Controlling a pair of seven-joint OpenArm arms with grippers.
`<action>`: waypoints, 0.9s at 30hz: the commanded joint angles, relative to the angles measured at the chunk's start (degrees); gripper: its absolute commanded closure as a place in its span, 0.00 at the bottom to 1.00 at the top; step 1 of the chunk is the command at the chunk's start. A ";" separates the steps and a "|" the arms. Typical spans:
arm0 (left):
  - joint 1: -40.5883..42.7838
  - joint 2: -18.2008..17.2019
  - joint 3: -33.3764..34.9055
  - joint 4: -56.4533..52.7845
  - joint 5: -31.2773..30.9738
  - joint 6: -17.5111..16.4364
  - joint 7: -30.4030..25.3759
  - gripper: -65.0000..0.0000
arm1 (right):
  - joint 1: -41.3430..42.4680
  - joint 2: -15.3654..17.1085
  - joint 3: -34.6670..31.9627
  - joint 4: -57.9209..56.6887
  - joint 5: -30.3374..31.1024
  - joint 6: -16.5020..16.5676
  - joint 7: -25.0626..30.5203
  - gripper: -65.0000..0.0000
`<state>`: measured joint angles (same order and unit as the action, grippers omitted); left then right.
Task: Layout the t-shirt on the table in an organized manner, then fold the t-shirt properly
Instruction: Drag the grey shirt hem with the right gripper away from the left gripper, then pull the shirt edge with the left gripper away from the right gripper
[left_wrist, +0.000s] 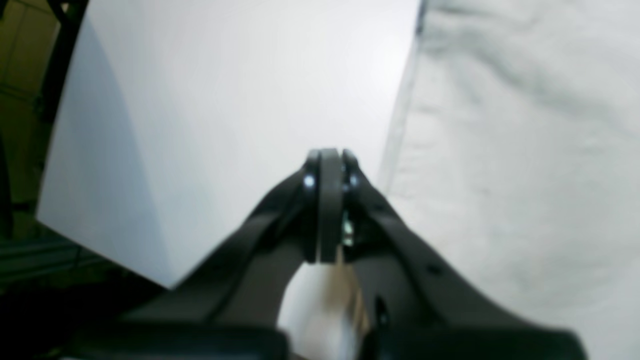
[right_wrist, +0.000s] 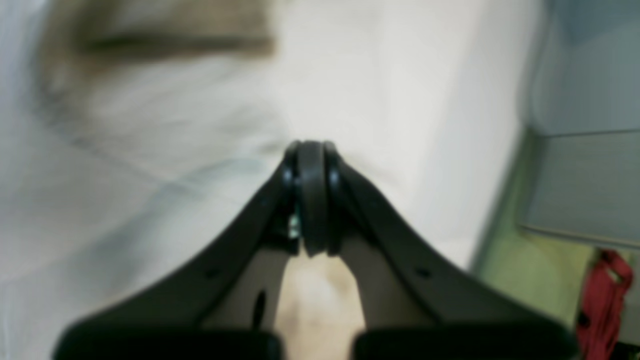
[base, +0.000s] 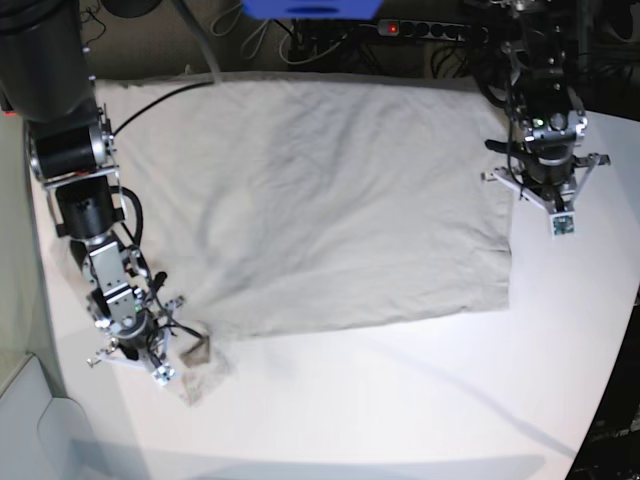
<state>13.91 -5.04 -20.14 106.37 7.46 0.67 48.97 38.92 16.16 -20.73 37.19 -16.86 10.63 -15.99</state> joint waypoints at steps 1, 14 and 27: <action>-0.59 0.42 -0.03 1.28 0.32 0.17 -1.01 1.00 | 0.42 0.41 0.20 4.17 0.29 -0.39 0.38 1.00; -3.23 3.24 17.28 -5.93 0.23 0.34 -0.93 1.00 | -10.56 1.20 0.29 35.38 0.20 6.82 -14.74 1.00; -17.65 0.95 9.46 -32.21 0.76 0.43 -1.10 1.00 | -16.19 4.36 0.47 43.47 0.20 6.82 -17.29 1.00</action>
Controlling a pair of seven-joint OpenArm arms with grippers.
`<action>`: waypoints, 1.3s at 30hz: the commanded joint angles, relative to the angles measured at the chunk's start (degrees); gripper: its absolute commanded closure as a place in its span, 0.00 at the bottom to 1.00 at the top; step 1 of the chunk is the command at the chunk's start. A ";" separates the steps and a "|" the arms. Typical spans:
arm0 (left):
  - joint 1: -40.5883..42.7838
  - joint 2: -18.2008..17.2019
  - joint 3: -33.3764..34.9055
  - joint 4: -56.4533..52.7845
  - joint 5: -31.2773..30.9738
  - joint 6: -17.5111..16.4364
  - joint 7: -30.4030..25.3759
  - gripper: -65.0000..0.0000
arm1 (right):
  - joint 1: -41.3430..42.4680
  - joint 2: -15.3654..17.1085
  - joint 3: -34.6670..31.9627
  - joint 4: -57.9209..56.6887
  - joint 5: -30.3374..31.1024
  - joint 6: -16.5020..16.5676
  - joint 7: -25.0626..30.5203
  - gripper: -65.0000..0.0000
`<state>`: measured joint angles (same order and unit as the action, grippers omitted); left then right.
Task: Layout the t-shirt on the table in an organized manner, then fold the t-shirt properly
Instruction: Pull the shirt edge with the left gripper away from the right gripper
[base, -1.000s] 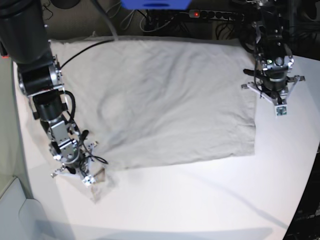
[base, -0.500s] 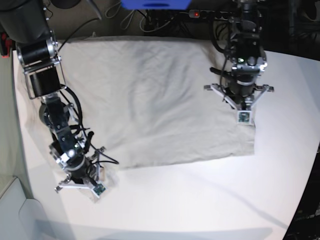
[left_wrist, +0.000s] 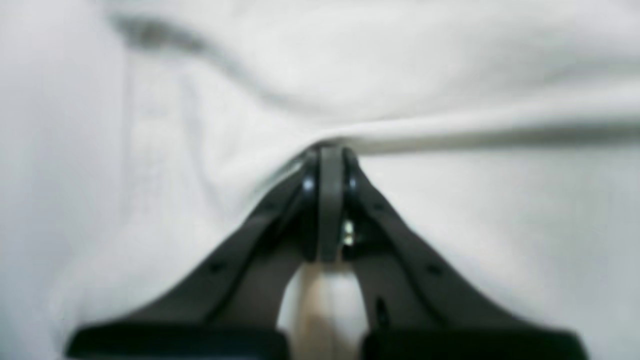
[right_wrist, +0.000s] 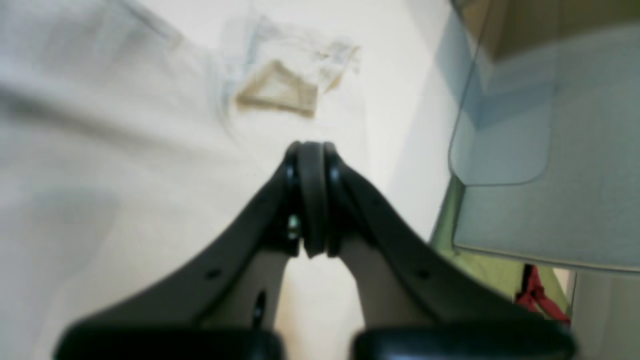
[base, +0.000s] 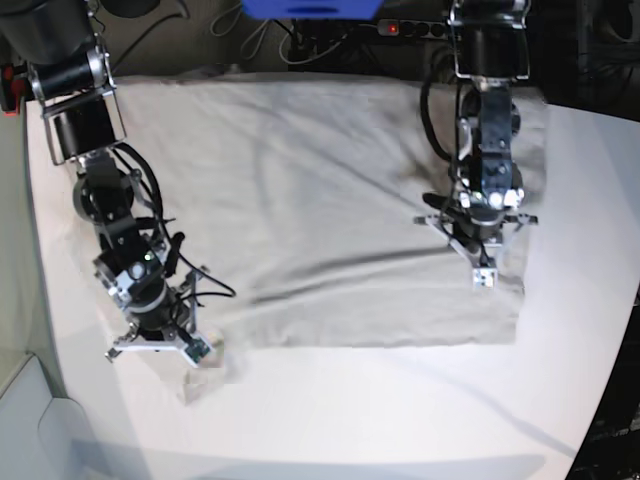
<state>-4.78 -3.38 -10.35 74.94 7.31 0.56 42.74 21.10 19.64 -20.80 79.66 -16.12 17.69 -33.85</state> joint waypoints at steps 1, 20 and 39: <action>-0.98 -1.68 -2.00 -4.21 0.91 0.45 4.78 1.00 | 1.53 1.15 0.53 0.83 -0.54 -0.24 0.57 1.00; -13.38 -6.95 -5.52 -1.84 0.38 0.28 8.29 1.00 | -7.34 -1.48 3.87 2.14 -0.54 13.65 -1.98 1.00; 6.67 -6.25 -5.52 26.82 0.47 0.28 15.59 1.00 | 11.38 -5.97 3.87 -34.16 -0.36 16.28 6.20 1.00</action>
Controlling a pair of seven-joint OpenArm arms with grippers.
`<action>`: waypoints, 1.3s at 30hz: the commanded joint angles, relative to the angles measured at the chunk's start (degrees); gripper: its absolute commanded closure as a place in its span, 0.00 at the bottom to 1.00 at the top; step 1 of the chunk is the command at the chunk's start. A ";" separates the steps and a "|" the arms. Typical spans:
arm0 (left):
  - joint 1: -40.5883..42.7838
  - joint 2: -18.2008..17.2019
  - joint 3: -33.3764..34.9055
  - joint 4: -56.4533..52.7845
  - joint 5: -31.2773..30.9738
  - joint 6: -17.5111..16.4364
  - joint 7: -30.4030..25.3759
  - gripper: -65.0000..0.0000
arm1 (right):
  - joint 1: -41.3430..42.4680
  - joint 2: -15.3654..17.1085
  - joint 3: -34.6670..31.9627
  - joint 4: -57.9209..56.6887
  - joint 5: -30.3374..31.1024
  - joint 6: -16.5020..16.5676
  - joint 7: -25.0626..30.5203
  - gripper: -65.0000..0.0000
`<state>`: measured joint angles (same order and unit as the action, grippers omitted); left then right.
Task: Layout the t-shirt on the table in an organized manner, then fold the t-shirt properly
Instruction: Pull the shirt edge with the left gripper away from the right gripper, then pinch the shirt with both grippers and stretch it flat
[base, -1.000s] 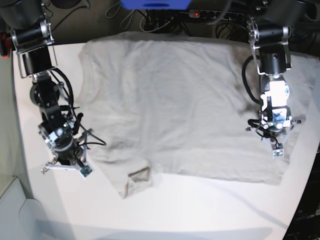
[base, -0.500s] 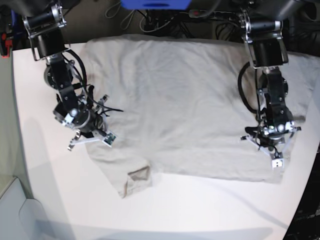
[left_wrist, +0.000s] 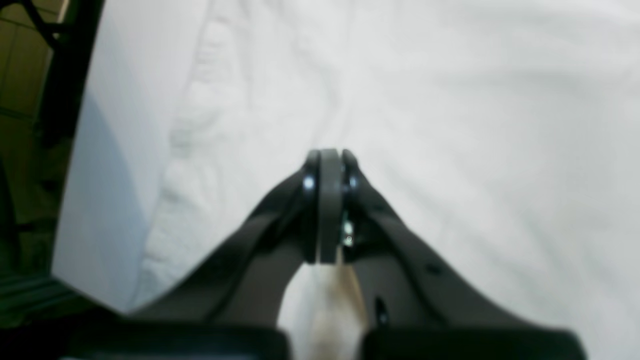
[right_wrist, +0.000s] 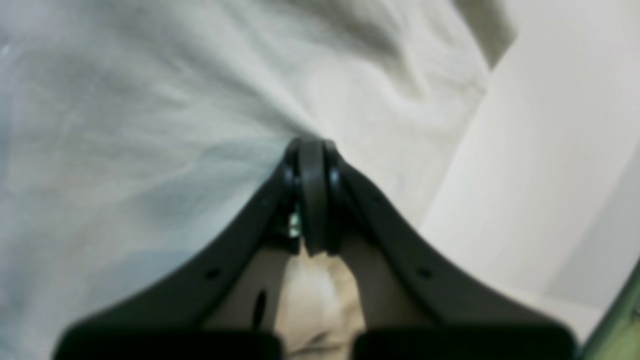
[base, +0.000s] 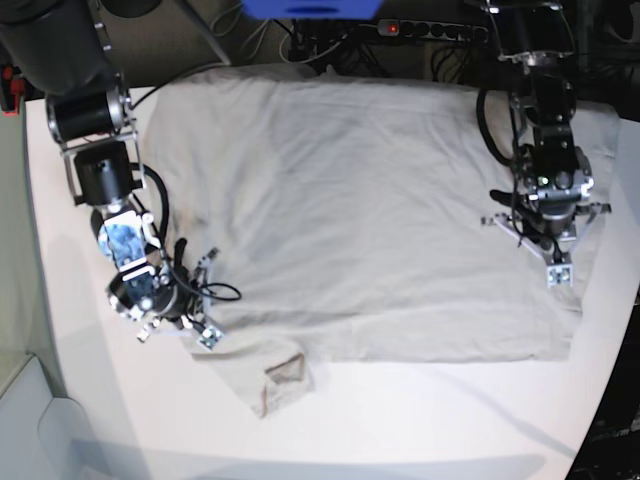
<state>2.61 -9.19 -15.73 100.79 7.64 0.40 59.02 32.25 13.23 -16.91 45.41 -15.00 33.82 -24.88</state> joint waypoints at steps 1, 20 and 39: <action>0.51 -0.44 -0.14 1.67 0.14 0.43 -0.69 1.00 | 2.26 0.44 -0.02 -3.08 -1.48 -0.20 -0.92 1.00; 10.53 -0.44 -0.23 2.72 0.14 0.43 -1.05 1.00 | 10.61 0.61 7.02 -0.44 -1.39 -15.85 6.11 1.00; -14.26 -1.75 0.30 -32.27 0.49 0.43 -4.48 1.00 | -1.96 0.44 7.54 22.33 -1.48 -7.14 -12.70 1.00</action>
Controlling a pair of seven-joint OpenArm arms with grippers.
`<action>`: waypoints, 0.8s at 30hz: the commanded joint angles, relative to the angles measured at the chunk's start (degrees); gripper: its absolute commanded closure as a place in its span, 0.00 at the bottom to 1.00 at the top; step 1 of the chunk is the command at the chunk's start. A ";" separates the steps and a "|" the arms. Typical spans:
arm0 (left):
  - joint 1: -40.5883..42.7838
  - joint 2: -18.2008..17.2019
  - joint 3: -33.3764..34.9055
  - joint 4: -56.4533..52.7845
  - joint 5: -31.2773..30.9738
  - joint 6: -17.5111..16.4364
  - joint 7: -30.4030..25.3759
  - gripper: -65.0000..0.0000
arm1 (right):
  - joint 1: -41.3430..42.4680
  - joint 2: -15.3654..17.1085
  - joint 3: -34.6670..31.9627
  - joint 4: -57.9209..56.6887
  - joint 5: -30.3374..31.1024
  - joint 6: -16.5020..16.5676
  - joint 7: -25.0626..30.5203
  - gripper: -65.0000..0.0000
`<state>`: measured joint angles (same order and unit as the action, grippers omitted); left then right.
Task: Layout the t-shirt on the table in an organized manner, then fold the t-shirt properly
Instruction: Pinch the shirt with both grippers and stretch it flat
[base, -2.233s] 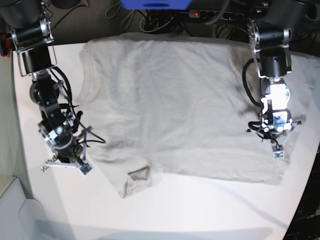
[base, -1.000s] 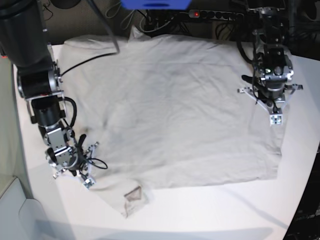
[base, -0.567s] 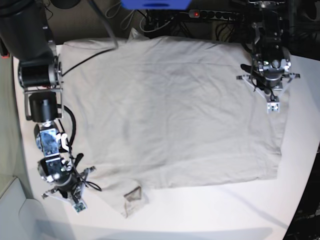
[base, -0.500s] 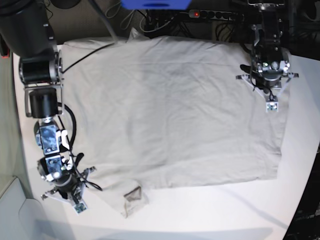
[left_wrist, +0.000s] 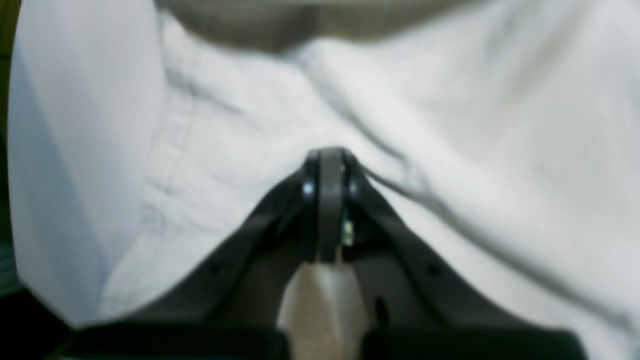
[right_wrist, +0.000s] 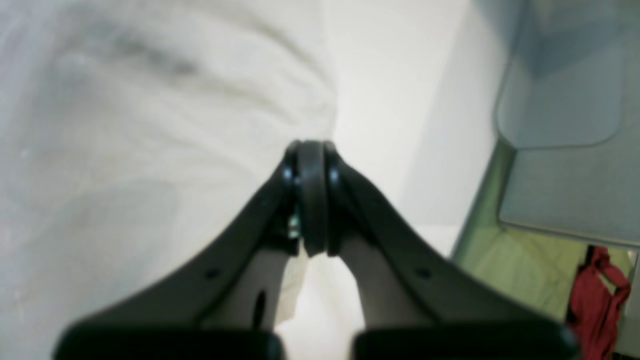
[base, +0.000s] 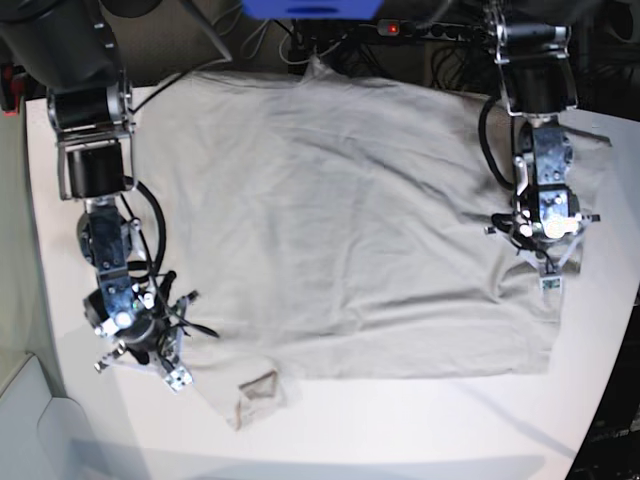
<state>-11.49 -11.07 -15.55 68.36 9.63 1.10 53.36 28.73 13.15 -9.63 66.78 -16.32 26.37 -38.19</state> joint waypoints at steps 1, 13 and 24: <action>-1.66 0.21 0.12 -1.68 -1.50 -0.27 0.66 1.00 | 0.85 0.52 0.27 0.95 -0.17 0.31 0.61 1.00; -0.95 1.27 -0.23 10.54 -1.94 -0.27 7.78 1.00 | -1.61 0.61 -1.76 -6.61 -0.17 0.31 0.96 1.00; 13.29 1.62 -0.32 35.77 -1.94 -0.27 13.67 1.00 | 4.72 0.00 -1.76 -24.98 -0.34 0.05 13.01 1.00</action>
<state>2.55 -9.06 -15.77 103.09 7.42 0.58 67.59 32.88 12.78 -11.42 41.63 -16.27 26.11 -23.73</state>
